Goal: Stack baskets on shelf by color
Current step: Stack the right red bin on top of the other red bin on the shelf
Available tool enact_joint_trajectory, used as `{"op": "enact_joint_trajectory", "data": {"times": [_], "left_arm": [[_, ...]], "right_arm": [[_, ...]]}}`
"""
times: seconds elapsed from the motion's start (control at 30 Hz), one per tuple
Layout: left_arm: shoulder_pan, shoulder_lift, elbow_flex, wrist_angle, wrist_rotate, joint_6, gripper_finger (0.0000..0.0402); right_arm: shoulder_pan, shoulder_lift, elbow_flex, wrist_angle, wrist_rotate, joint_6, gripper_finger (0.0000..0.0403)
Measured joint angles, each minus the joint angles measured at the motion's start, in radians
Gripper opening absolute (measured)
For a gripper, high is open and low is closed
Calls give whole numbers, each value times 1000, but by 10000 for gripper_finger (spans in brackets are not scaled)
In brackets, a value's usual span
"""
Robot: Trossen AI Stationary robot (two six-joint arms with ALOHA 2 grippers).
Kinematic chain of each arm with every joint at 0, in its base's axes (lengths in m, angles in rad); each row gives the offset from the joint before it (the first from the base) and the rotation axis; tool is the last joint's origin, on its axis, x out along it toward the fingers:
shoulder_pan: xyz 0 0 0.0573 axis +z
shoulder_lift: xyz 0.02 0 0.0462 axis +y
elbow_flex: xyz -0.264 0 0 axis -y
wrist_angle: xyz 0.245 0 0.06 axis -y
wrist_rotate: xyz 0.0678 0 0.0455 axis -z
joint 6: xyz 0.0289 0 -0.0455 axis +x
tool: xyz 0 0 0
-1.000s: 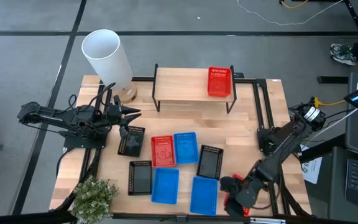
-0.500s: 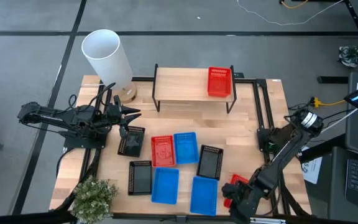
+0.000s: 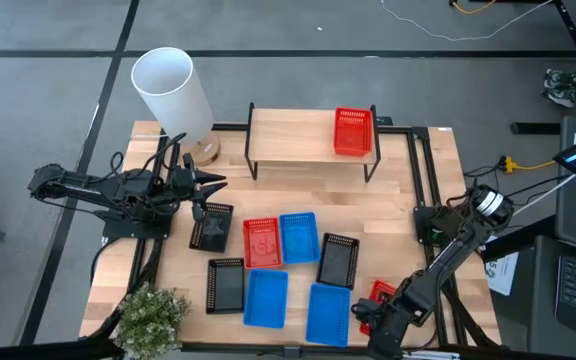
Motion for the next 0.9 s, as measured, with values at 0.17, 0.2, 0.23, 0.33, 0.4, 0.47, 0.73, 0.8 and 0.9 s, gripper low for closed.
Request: {"op": "enact_joint_trajectory", "data": {"times": [0.17, 0.2, 0.23, 0.33, 0.4, 0.47, 0.73, 0.8, 0.9], "left_arm": [[0, 0, 0, 0, 0, 0, 69], [0, 0, 0, 0, 0, 0, 69], [0, 0, 0, 0, 0, 0, 69], [0, 0, 0, 0, 0, 0, 69], [0, 0, 0, 0, 0, 0, 69], [0, 0, 0, 0, 0, 0, 69], [0, 0, 0, 0, 0, 0, 69], [0, 0, 0, 0, 0, 0, 69], [0, 0, 0, 0, 0, 0, 69]], "right_arm": [[0, 2, 0, -135, -2, 4, 91], [0, 2, 0, -176, -2, 4, 91], [0, 2, 0, -225, 0, 4, 91], [-5, 2, -1, -338, 0, 3, 91], [-13, 2, -1, -401, 0, -4, 91], [-26, 2, -1, -443, 1, -29, 91], [-114, 2, -1, -479, 29, -270, 21], [-146, 1, -1, -479, 37, -311, 9], [-198, 1, -1, -477, 46, -348, 3]]}}
